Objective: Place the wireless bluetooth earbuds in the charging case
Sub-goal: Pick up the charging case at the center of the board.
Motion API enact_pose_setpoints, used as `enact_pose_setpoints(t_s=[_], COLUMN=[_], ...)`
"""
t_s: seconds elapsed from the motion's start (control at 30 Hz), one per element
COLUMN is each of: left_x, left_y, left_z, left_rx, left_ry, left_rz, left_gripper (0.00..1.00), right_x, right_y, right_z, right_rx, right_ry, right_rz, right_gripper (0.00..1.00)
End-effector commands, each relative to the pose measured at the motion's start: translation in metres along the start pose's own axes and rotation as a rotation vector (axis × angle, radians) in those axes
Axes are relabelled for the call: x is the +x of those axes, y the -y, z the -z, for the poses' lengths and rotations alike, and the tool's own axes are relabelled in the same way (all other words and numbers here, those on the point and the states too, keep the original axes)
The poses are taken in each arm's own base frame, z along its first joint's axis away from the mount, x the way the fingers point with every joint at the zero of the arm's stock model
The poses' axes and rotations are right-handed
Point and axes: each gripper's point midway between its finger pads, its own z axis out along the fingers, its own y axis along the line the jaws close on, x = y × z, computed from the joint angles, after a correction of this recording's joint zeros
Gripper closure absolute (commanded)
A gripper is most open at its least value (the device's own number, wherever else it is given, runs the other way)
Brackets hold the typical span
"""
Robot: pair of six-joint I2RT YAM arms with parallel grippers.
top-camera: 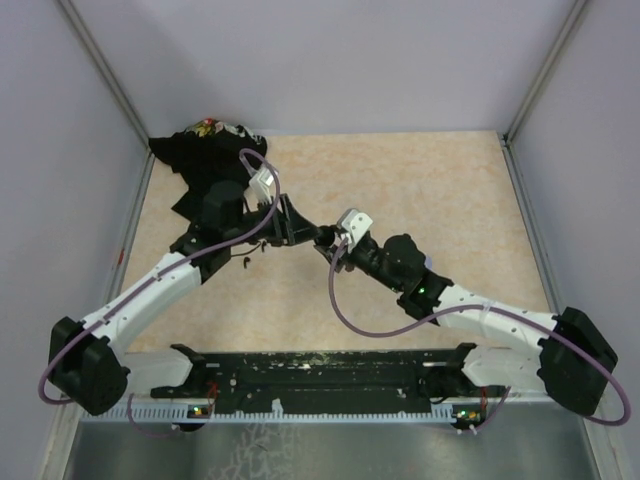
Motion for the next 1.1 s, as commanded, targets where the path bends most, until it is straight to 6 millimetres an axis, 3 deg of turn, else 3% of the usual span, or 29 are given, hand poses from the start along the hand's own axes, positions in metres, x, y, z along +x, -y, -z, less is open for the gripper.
enact_pose_setpoints(t_s=[0.0, 0.3, 0.43, 0.5, 0.63, 0.8, 1.07], left_x=[-0.005, 0.004, 0.007, 0.004, -0.009, -0.020, -0.025], left_y=[0.015, 0.033, 0.035, 0.032, 0.029, 0.021, 0.030], left_z=[-0.008, -0.021, -0.021, -0.018, -0.012, -0.008, 0.000], left_rx=[0.028, 0.046, 0.024, 0.002, -0.040, -0.071, 0.086], left_ry=[0.032, -0.013, -0.023, -0.006, 0.038, 0.073, 0.016], left_rz=[-0.014, -0.018, -0.027, -0.058, -0.156, -0.322, -0.567], left_gripper=[0.38, 0.59, 0.76, 0.84, 0.93, 0.98, 0.99], right_x=[-0.038, -0.042, -0.039, -0.040, -0.039, -0.036, -0.045], right_y=[-0.004, -0.007, -0.013, -0.016, -0.019, -0.022, -0.003], right_z=[0.009, 0.023, 0.024, 0.024, 0.026, 0.027, 0.034], right_rx=[-0.017, -0.025, -0.056, -0.072, -0.093, -0.160, -0.276], right_ry=[0.142, 0.179, 0.184, 0.193, 0.176, 0.134, 0.204], right_rz=[0.014, 0.013, 0.017, 0.012, 0.010, -0.014, -0.146], right_gripper=[0.61, 0.61, 0.59, 0.55, 0.37, 0.25, 0.24])
